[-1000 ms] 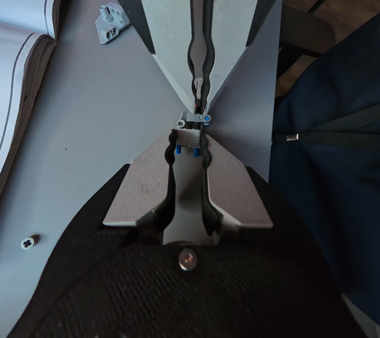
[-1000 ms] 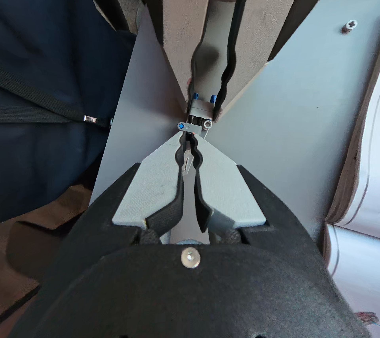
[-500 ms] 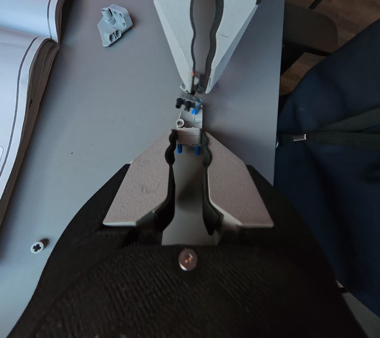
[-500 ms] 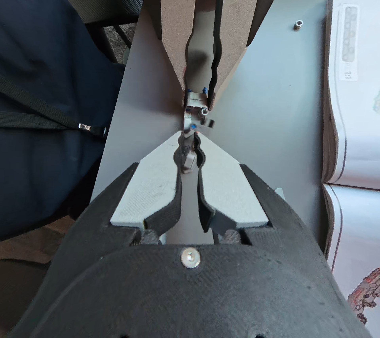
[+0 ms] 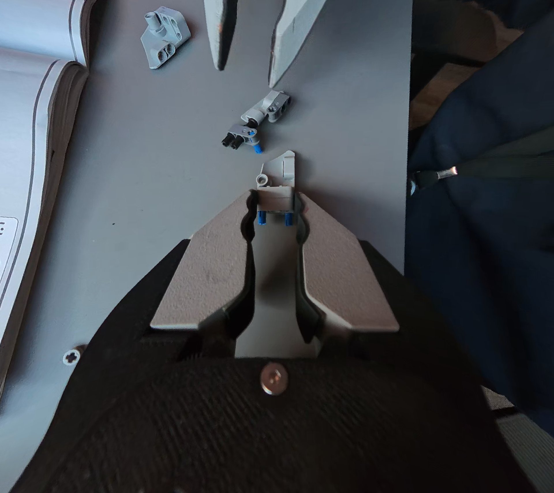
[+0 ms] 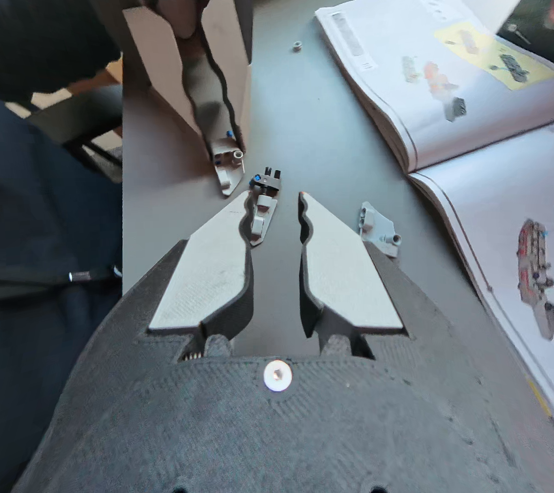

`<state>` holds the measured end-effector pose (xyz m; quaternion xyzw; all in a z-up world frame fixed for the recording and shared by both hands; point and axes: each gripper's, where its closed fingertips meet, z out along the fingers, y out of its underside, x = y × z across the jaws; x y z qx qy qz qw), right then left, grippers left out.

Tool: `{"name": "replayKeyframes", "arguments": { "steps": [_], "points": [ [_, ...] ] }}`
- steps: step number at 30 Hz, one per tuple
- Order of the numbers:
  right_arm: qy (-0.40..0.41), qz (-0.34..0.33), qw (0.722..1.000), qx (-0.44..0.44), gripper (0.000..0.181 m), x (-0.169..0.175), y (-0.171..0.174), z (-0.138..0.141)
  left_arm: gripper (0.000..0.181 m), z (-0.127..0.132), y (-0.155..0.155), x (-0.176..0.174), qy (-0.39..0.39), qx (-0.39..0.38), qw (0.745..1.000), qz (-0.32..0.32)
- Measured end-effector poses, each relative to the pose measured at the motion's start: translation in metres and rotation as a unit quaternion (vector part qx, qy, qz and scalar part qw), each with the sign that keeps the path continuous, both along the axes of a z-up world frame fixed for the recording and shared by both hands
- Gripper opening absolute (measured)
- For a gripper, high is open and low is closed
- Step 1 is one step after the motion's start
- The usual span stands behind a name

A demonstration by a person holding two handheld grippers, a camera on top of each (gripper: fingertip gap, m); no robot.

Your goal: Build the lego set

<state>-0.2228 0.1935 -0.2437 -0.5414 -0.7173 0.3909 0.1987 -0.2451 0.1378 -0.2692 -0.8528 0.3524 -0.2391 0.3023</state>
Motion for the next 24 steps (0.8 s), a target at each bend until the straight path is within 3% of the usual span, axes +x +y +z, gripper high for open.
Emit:
{"name": "replayKeyframes", "arguments": {
  "steps": [5, 11, 24],
  "points": [
    [0.005, -0.071, 0.997, 0.002, 0.038, 0.000, 0.007, -0.008, 0.021, 0.000, 0.001, -0.001, -0.010, 0.003, 1.000, -0.010],
    [-0.023, -0.060, 0.998, -0.006, 0.041, 0.002, 0.000, -0.023, 0.021, 0.001, 0.003, -0.003, -0.015, 0.013, 1.000, -0.014],
    [-0.023, -0.027, 0.999, -0.013, 0.032, 0.004, -0.020, -0.015, 0.026, 0.001, -0.001, -0.002, -0.013, 0.022, 0.999, -0.030]
  ]
}}
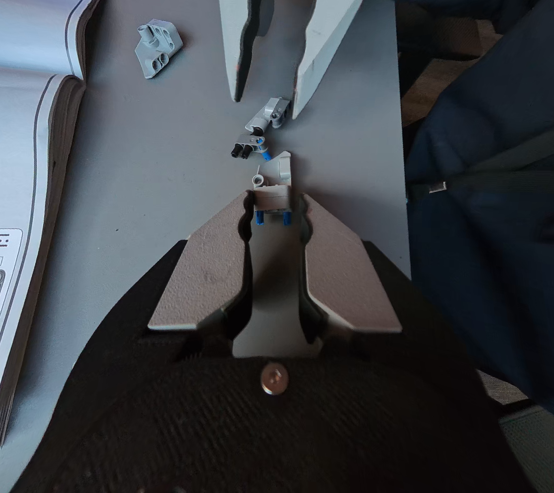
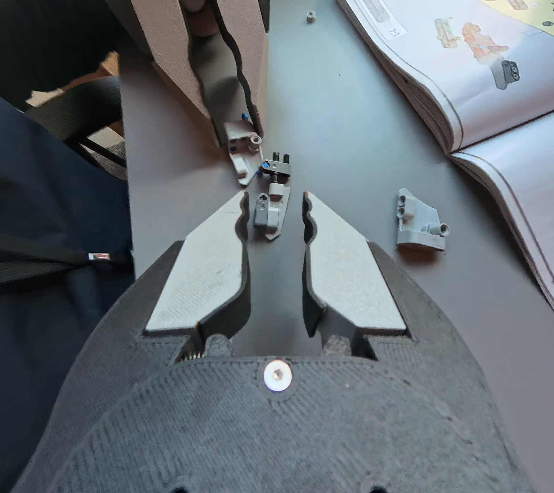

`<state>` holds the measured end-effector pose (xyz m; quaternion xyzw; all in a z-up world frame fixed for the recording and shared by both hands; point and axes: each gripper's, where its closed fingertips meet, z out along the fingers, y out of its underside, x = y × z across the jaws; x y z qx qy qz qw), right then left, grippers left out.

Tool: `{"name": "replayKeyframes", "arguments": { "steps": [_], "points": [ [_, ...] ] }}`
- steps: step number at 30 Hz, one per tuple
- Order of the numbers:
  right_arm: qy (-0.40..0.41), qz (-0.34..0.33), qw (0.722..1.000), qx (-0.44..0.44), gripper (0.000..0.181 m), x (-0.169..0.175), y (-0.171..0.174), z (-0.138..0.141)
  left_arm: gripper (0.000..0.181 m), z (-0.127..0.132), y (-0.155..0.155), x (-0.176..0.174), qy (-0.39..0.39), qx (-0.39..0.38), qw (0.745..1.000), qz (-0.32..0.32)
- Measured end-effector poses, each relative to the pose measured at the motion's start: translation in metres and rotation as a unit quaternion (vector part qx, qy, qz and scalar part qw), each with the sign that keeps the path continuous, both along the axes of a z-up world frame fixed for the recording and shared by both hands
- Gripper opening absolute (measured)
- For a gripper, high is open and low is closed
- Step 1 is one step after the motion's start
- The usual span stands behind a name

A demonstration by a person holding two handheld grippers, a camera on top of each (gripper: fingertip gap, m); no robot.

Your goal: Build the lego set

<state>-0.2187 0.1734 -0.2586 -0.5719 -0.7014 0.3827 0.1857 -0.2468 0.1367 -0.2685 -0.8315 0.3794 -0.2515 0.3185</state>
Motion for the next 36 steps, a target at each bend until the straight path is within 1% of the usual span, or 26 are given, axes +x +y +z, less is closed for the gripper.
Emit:
{"name": "replayKeyframes", "arguments": {
  "steps": [2, 3, 6, 8, 11, 15, 16, 17, 18, 22, 25, 28, 30, 32, 36],
  "points": [
    [-0.018, -0.007, 0.999, 0.039, 0.032, -0.002, 0.006, -0.009, 0.023, 0.000, 0.001, 0.000, 0.000, 0.000, 1.000, 0.000],
    [-0.020, -0.006, 0.999, 0.045, 0.031, -0.003, 0.006, -0.011, 0.022, 0.000, 0.001, 0.000, 0.001, 0.000, 1.000, 0.000],
    [-0.033, 0.015, 0.999, 0.021, 0.022, -0.006, -0.002, -0.011, 0.022, 0.000, 0.001, 0.000, 0.002, 0.001, 1.000, 0.001],
    [-0.040, 0.021, 0.999, 0.030, 0.017, -0.008, -0.002, -0.011, 0.022, 0.000, 0.001, 0.000, 0.003, 0.002, 1.000, 0.001],
    [-0.047, 0.033, 0.997, 0.047, 0.017, -0.008, -0.003, -0.012, 0.022, 0.000, 0.001, 0.000, -0.001, -0.001, 1.000, 0.002],
    [-0.022, 0.056, 0.992, 0.111, 0.015, -0.011, -0.003, -0.013, 0.022, 0.000, 0.001, 0.000, 0.000, 0.000, 1.000, 0.002],
    [-0.013, 0.063, 0.989, 0.130, 0.013, -0.011, -0.003, -0.013, 0.022, -0.001, 0.001, 0.000, 0.000, 0.000, 1.000, 0.002],
    [0.000, 0.069, 0.986, 0.151, 0.007, -0.011, -0.002, -0.011, 0.022, -0.001, 0.001, 0.000, 0.001, 0.001, 1.000, 0.002],
    [0.010, 0.071, 0.983, 0.169, 0.008, -0.011, 0.000, -0.009, 0.022, -0.001, 0.001, -0.001, 0.002, 0.002, 1.000, 0.003],
    [0.027, 0.083, 0.982, 0.169, 0.007, -0.008, -0.001, -0.005, 0.022, -0.001, 0.002, -0.001, 0.001, 0.003, 1.000, 0.008],
    [0.050, 0.087, 0.979, 0.175, 0.007, -0.009, -0.008, 0.005, 0.022, -0.001, 0.005, -0.001, 0.001, 0.003, 1.000, 0.019],
    [0.037, 0.065, 0.969, 0.237, 0.008, -0.010, -0.006, 0.004, 0.022, -0.001, 0.007, 0.000, 0.003, 0.004, 0.999, 0.037],
    [0.023, 0.050, 0.955, 0.290, 0.007, -0.010, -0.005, 0.000, 0.022, -0.001, 0.008, 0.001, 0.004, 0.005, 0.999, 0.047],
    [0.027, 0.046, 0.942, 0.332, 0.007, -0.009, -0.008, 0.000, 0.022, -0.001, 0.008, 0.001, 0.003, 0.005, 0.999, 0.053],
    [0.025, 0.032, 0.933, 0.357, 0.006, -0.008, -0.008, -0.005, 0.022, -0.001, 0.008, 0.001, 0.001, 0.002, 0.998, 0.056]
  ]
}}
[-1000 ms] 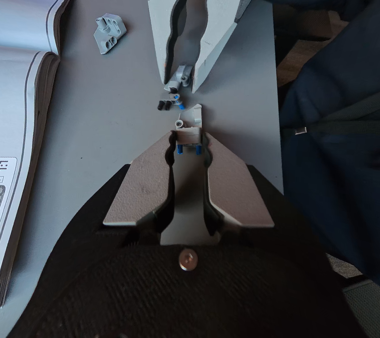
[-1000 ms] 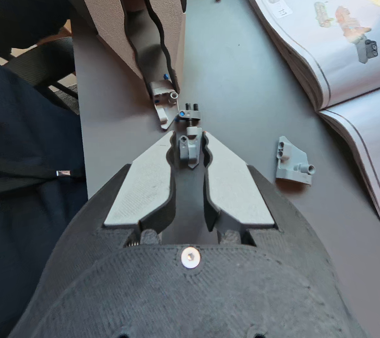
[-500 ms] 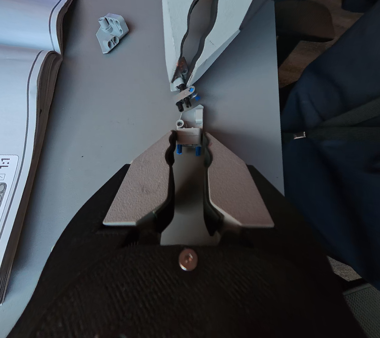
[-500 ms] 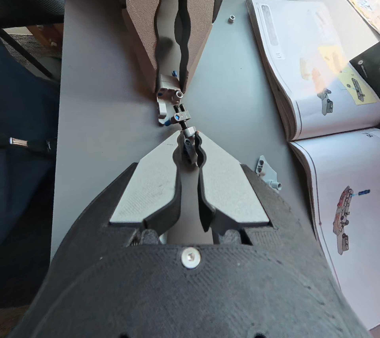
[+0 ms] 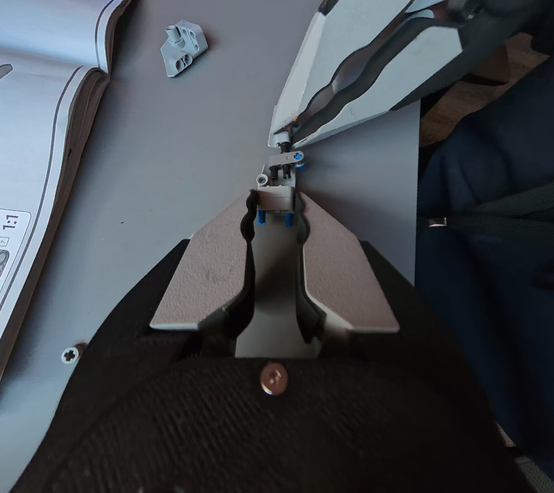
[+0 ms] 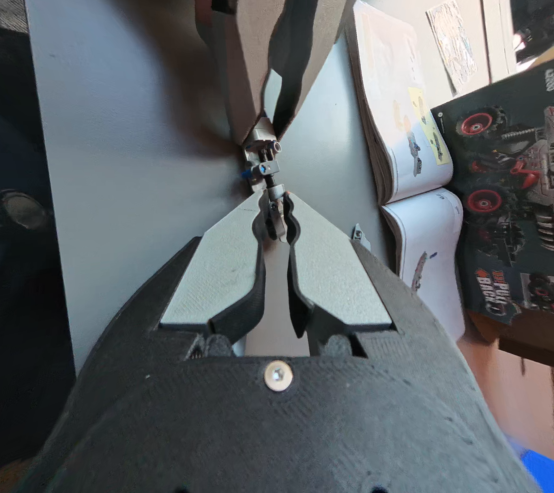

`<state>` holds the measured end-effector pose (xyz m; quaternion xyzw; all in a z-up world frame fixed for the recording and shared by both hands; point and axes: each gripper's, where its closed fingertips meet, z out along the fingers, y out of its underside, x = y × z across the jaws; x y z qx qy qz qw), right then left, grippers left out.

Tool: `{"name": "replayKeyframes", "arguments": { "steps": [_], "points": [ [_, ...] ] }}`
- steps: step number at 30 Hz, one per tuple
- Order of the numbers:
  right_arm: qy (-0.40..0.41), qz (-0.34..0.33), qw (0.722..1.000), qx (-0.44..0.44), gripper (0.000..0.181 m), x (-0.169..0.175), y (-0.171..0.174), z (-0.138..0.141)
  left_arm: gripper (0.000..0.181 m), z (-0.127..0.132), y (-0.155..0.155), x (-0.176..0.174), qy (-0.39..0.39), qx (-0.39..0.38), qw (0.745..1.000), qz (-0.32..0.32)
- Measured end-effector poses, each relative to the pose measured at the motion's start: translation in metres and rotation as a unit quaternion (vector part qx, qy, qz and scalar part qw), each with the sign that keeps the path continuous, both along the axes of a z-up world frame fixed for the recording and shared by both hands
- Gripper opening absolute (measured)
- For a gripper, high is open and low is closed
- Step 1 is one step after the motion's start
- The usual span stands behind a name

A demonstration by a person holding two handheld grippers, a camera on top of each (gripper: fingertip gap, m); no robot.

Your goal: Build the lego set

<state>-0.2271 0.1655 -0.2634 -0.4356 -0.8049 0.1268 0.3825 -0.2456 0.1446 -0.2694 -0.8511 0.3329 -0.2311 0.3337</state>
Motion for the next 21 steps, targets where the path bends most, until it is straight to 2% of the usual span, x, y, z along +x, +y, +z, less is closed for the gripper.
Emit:
{"name": "replayKeyframes", "arguments": {
  "steps": [9, 13, 21],
  "points": [
    [0.026, -0.019, 0.992, 0.125, 0.006, -0.0034, -0.0026, 0.0018, 0.022, 0.0000, 0.0002, 0.0001, -0.003, -0.003, 1.000, 0.011],
    [0.027, -0.007, 0.977, 0.210, 0.006, -0.0038, -0.0028, 0.0008, 0.021, 0.0002, -0.0001, -0.0007, -0.014, -0.014, 1.000, 0.012],
    [-0.003, 0.015, 0.963, 0.269, 0.005, -0.0062, -0.0003, 0.0000, 0.021, 0.0007, 0.0018, -0.0020, -0.034, -0.033, 0.999, 0.027]
  ]
}}
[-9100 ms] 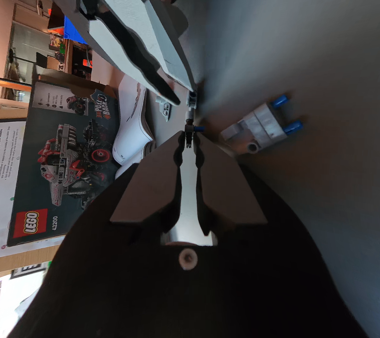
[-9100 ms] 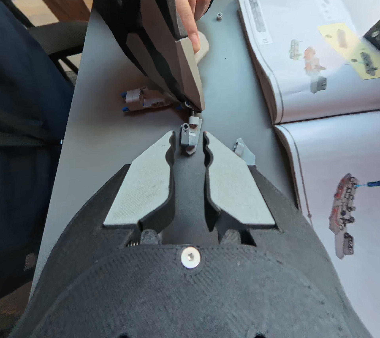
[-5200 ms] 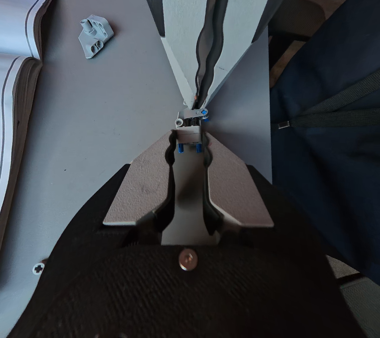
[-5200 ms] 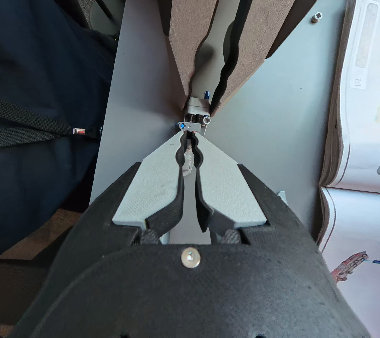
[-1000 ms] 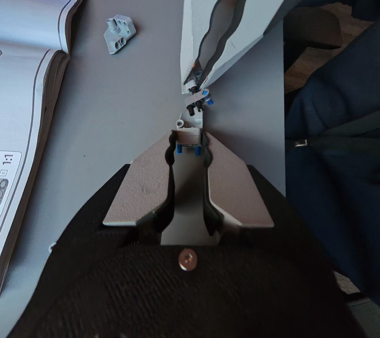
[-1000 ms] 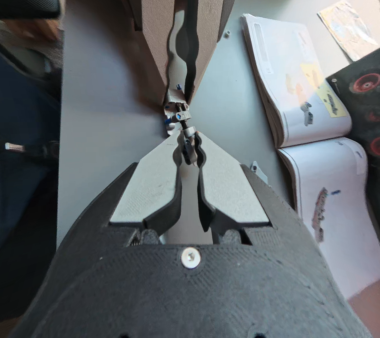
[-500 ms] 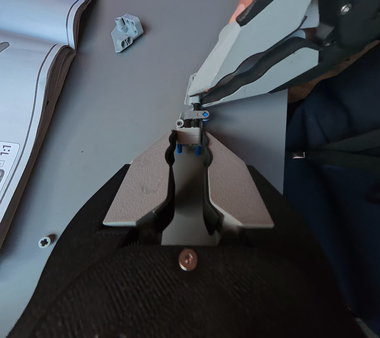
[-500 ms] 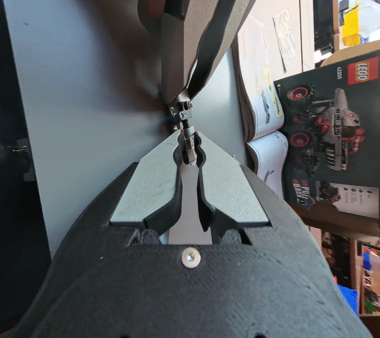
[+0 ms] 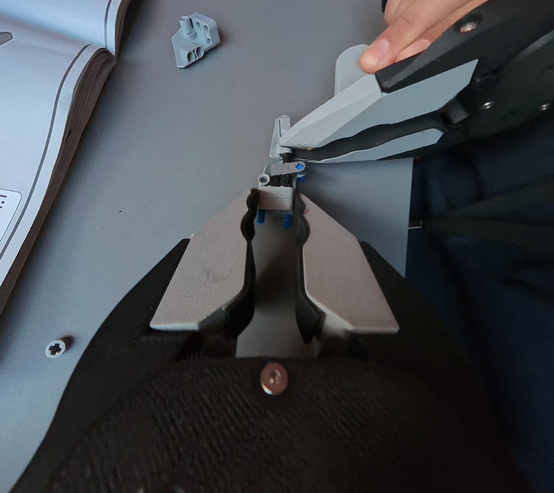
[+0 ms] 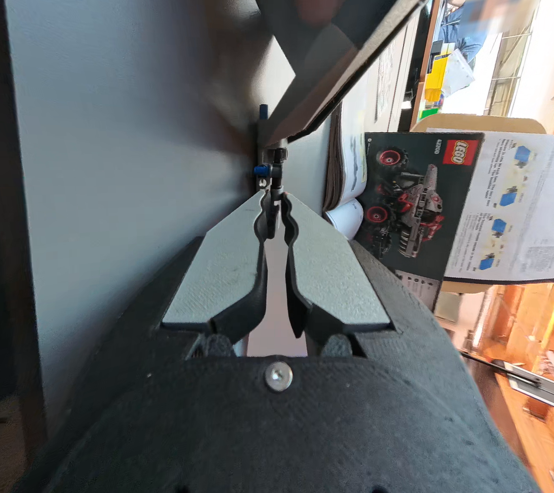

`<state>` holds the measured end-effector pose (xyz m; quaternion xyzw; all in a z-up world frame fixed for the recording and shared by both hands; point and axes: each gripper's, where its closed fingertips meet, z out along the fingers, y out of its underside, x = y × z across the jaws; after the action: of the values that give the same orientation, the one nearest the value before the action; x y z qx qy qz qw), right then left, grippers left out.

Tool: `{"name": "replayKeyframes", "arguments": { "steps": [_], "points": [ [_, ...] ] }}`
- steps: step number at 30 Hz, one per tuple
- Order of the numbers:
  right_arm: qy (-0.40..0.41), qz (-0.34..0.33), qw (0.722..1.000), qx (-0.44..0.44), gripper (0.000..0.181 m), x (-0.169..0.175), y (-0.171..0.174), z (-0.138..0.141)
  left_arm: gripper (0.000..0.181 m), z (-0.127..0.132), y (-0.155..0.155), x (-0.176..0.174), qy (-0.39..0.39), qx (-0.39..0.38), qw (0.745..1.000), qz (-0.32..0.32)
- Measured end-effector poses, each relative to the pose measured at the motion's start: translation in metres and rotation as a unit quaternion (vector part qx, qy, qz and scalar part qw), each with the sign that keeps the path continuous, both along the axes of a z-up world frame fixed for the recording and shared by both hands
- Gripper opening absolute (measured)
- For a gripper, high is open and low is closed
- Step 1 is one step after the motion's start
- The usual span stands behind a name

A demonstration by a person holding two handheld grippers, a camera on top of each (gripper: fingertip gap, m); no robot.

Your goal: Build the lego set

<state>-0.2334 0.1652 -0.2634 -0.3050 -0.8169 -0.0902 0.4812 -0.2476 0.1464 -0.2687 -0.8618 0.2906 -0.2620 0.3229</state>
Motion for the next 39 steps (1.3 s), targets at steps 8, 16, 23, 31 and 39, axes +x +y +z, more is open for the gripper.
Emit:
{"name": "replayKeyframes", "arguments": {
  "steps": [8, 16, 23, 31, 39],
  "points": [
    [0.011, 0.021, 0.995, 0.099, 0.003, -0.009, 0.009, 0.003, 0.022, 0.002, 0.001, -0.001, -0.032, -0.025, 0.999, 0.019],
    [0.038, 0.080, 0.987, 0.135, 0.004, -0.009, 0.001, 0.010, 0.022, 0.003, 0.001, 0.000, -0.054, -0.044, 0.997, 0.016],
    [0.021, 0.132, 0.952, 0.274, 0.003, -0.015, -0.002, 0.015, 0.021, 0.005, -0.003, 0.001, -0.082, -0.069, 0.994, 0.003],
    [0.018, 0.054, 0.971, 0.232, 0.003, -0.012, -0.001, 0.013, 0.021, 0.005, 0.000, -0.001, -0.086, -0.071, 0.994, 0.013],
    [0.067, 0.044, 0.974, 0.210, 0.003, -0.006, 0.015, 0.018, 0.021, 0.004, 0.005, -0.007, -0.002, 0.015, 1.000, 0.018]
  ]
}}
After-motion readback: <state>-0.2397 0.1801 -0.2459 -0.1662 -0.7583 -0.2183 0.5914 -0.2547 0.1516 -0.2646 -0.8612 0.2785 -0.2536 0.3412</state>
